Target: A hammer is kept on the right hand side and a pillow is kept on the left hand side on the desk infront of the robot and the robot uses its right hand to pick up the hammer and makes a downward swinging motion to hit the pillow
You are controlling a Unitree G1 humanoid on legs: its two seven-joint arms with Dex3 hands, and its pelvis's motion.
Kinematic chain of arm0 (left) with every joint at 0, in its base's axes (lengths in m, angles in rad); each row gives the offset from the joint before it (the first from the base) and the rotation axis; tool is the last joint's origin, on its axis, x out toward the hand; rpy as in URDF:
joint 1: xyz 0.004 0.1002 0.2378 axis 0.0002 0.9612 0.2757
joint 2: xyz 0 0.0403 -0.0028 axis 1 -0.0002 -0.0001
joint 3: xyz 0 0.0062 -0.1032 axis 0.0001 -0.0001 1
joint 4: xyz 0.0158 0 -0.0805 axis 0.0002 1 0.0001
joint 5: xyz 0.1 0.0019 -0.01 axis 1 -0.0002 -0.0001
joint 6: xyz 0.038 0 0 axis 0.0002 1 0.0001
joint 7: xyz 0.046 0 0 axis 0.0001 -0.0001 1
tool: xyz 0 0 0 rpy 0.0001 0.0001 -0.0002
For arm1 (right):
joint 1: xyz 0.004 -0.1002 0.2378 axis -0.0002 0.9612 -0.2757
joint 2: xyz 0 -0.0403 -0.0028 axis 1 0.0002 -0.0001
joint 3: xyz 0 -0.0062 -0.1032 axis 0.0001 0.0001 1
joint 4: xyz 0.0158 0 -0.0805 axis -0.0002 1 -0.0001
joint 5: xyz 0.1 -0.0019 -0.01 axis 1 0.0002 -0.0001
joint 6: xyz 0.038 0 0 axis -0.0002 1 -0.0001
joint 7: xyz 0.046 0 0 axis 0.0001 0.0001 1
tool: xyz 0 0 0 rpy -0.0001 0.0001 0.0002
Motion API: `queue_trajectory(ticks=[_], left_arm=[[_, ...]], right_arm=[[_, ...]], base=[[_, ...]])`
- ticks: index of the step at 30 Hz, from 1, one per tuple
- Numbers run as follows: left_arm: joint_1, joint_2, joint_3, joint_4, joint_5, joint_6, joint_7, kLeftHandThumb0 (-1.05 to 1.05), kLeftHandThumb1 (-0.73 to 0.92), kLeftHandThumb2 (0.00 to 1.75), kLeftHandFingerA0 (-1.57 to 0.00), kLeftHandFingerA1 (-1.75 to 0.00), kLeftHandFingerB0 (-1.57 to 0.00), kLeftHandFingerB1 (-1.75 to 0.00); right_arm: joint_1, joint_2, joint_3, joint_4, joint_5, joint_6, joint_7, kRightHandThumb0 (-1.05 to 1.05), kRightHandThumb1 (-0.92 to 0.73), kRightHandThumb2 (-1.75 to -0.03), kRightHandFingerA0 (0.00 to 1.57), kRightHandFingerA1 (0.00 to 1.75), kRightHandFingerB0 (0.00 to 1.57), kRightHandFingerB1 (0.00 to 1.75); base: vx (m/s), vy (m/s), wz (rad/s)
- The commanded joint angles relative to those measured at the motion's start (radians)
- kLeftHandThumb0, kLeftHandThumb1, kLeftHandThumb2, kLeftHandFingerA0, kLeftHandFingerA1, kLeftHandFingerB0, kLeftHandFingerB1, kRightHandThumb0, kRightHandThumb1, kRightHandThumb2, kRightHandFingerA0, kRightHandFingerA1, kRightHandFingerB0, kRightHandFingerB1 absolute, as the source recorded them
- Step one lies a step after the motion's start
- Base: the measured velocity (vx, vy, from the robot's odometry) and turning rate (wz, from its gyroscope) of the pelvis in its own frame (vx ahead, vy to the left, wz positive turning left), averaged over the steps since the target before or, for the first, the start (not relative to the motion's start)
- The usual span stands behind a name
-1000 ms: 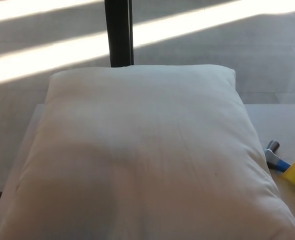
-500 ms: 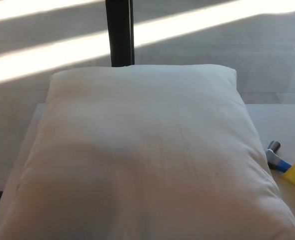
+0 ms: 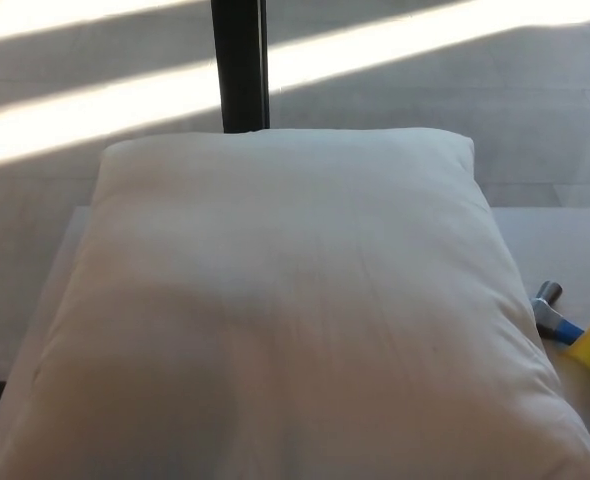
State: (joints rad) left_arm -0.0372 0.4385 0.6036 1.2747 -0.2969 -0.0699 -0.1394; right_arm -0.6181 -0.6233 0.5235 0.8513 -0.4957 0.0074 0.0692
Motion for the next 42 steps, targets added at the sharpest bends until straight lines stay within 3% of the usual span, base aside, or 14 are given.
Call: queue_trajectory(ticks=[1,5,8,9,10,12,15,16,18,19,28,33,40,42], left_arm=[[0.005,0.024,-0.003,0.007,-0.006,-0.023,-0.01,-0.53,0.6,0.58,-0.78,-0.61,-0.72,-0.59],[-0.004,0.025,-0.001,0.012,-0.007,-0.024,-0.007,-0.52,0.59,0.58,-0.79,-0.62,-0.74,-0.59],[-0.007,0.026,-0.007,0.012,-0.002,-0.019,0.006,-0.52,0.59,0.58,-0.81,-0.61,-0.75,-0.6],[-0.005,0.027,-0.009,0.014,0.0,-0.022,-0.003,-0.52,0.61,0.58,-0.78,-0.61,-0.73,-0.58],[-0.004,0.028,-0.01,0.014,0.001,-0.022,-0.004,-0.53,0.61,0.58,-0.75,-0.59,-0.71,-0.57],[-0.003,0.031,-0.003,0.012,-0.01,-0.022,-0.015,-0.53,0.6,0.58,-0.76,-0.61,-0.71,-0.58],[-0.004,0.032,-0.012,0.01,0.0,-0.025,-0.008,-0.53,0.61,0.58,-0.78,-0.6,-0.73,-0.6],[-0.006,0.029,-0.007,0.006,-0.008,-0.022,-0.001,-0.52,0.6,0.58,-0.78,-0.62,-0.74,-0.62],[-0.005,0.03,-0.016,0.005,0.001,-0.03,-0.002,-0.52,0.61,0.58,-0.79,-0.64,-0.74,-0.6],[-0.004,0.03,-0.015,0.006,-0.001,-0.031,-0.008,-0.53,0.61,0.58,-0.78,-0.61,-0.75,-0.61],[0.003,0.029,-0.039,0.012,0.009,-0.051,-0.016,-0.54,0.61,0.59,-0.79,-0.62,-0.76,-0.58],[0.0,0.031,-0.043,0.016,0.009,-0.053,-0.026,-0.56,0.61,0.59,-0.72,-0.54,-0.7,-0.54],[-0.015,0.028,-0.018,0.026,-0.014,-0.037,-0.055,-0.54,0.59,0.58,-0.7,-0.54,-0.66,-0.51],[-0.011,0.028,-0.014,0.03,-0.017,-0.042,-0.067,-0.54,0.59,0.58,-0.68,-0.54,-0.63,-0.5]], right_arm=[[0.036,0.013,0.025,-0.05,-0.065,-0.024,0.029,-0.77,-0.63,-0.59,0.02,0.4,0.18,0.28],[0.051,0.011,0.037,-0.074,-0.087,-0.037,0.043,-0.85,-0.53,-0.93,0.04,0.27,0.12,0.34],[0.054,0.01,0.039,-0.084,-0.106,-0.013,0.055,-0.8,-0.51,-0.92,0.03,0.3,0.1,0.35],[0.044,0.019,0.046,-0.072,-0.118,0.049,0.081,-0.74,-0.64,-0.6,0.0,0.33,0.13,0.25],[0.04,0.024,0.043,-0.059,-0.116,0.061,0.085,-0.72,-0.47,-0.85,0.01,0.29,0.09,0.33],[0.027,0.036,0.048,-0.005,-0.126,0.104,0.107,-0.59,-0.61,-0.6,0.05,0.49,0.12,0.23],[0.025,0.043,0.035,0.044,-0.118,0.111,0.104,-0.49,-0.64,-0.6,0.22,0.5,0.12,0.26],[0.043,0.042,0.024,0.056,-0.113,0.095,0.066,-0.4,-0.68,-0.61,0.71,0.88,0.18,0.29],[0.042,0.056,0.026,0.091,-0.12,0.094,0.054,-0.37,-0.62,-0.81,0.88,1.06,0.24,0.43],[0.046,0.066,0.029,0.109,-0.125,0.091,0.042,-0.28,-0.69,-0.61,0.83,1.02,0.39,0.35],[0.058,0.127,0.009,0.16,-0.137,0.102,-0.031,-0.27,-0.72,-0.62,0.72,1.21,0.52,0.41],[0.053,0.119,0.029,0.125,-0.165,0.122,-0.004,-0.33,-0.58,-0.57,0.71,1.21,0.85,0.58],[0.049,0.09,0.066,0.081,-0.199,0.107,0.021,-0.3,-0.54,-0.56,0.8,1.1,0.77,0.54],[0.066,0.08,0.055,0.065,-0.19,0.095,-0.005,-0.32,-0.68,-0.63,0.74,1.37,0.66,0.51]], base=[[0.0,0.0,0.0],[0.0,0.0,0.0],[0.0,0.0,0.0],[0.0,0.0,0.0],[0.0,0.0,0.0],[0.0,0.0,0.0],[0.0,0.0,0.0],[0.0,0.0,0.0],[0.0,0.0,0.0],[0.0,0.0,0.0],[0.0,0.0,0.0],[0.0,0.0,0.0],[0.0,0.0,0.0],[0.0,0.0,0.0]])
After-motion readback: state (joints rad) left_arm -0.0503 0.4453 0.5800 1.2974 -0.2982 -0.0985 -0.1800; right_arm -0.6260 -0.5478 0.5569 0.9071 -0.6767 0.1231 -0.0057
